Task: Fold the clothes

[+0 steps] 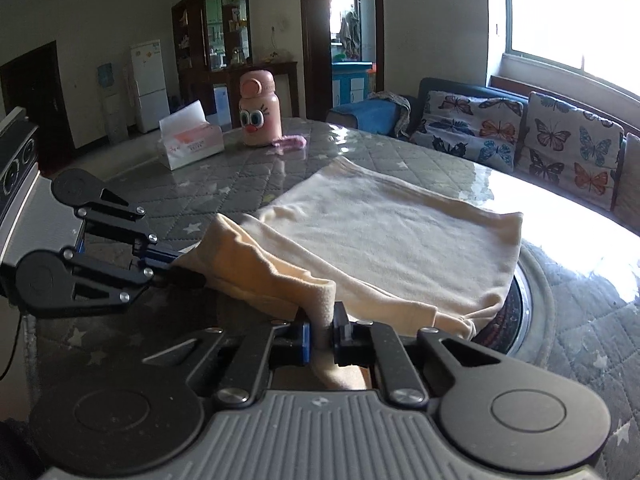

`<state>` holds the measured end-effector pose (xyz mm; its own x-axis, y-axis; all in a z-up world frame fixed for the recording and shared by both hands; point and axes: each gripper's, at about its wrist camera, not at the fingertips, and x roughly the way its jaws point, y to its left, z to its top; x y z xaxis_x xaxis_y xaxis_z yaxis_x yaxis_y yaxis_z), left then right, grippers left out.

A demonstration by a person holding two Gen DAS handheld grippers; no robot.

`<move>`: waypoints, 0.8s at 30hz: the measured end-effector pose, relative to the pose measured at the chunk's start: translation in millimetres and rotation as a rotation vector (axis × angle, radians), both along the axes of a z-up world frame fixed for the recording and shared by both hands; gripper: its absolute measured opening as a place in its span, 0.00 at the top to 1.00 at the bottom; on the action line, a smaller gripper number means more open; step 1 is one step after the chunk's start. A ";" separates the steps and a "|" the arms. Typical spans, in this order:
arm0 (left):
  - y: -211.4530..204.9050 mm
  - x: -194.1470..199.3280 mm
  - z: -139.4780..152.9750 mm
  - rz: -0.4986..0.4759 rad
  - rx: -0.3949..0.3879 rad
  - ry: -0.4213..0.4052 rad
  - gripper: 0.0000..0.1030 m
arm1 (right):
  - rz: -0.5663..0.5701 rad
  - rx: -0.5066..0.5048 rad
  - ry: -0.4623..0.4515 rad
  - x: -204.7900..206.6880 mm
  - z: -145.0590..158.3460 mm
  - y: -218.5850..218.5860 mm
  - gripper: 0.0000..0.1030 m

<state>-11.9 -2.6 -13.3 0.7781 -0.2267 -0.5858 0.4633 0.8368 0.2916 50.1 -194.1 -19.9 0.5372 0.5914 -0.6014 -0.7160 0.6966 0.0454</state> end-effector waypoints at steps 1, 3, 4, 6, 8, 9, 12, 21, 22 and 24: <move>0.1 -3.9 3.0 -0.006 -0.004 -0.002 0.94 | 0.002 0.004 -0.005 -2.7 1.9 -0.8 0.91; 0.3 -12.7 8.5 -0.016 -0.013 -0.002 0.95 | 0.010 0.015 -0.016 -10.4 8.0 -3.4 0.91; 0.7 -18.3 11.4 -0.020 -0.023 0.001 0.95 | 0.012 0.017 -0.018 -12.7 9.7 -4.4 0.91; 1.7 -29.9 17.3 -0.030 -0.042 0.008 0.95 | 0.021 0.027 -0.013 -23.7 15.3 -8.1 0.91; 3.4 -46.1 22.9 -0.044 -0.052 0.014 0.95 | 0.033 0.038 -0.004 -36.6 21.3 -10.8 0.91; 4.2 -54.4 25.6 -0.052 -0.056 0.018 0.95 | 0.043 0.038 -0.005 -44.2 24.3 -12.7 0.91; 8.1 -80.4 36.1 -0.077 -0.083 0.031 0.95 | 0.077 0.039 -0.005 -71.3 34.6 -17.4 0.91; 12.4 -102.8 57.5 -0.081 -0.113 0.024 0.95 | 0.146 0.001 -0.036 -111.5 58.4 -14.8 0.92; 12.5 -98.2 59.5 -0.073 -0.112 0.012 0.95 | 0.138 0.001 -0.041 -106.2 60.2 -12.8 0.92; 14.0 -84.6 63.2 -0.055 -0.098 -0.020 0.95 | 0.122 0.002 -0.054 -91.9 63.8 -8.6 0.92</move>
<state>-96.5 11.4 49.9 0.7746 -0.3242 -0.5431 0.5038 0.8353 0.2199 -41.8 -202.7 43.9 0.4926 0.6555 -0.5723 -0.7967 0.6043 0.0064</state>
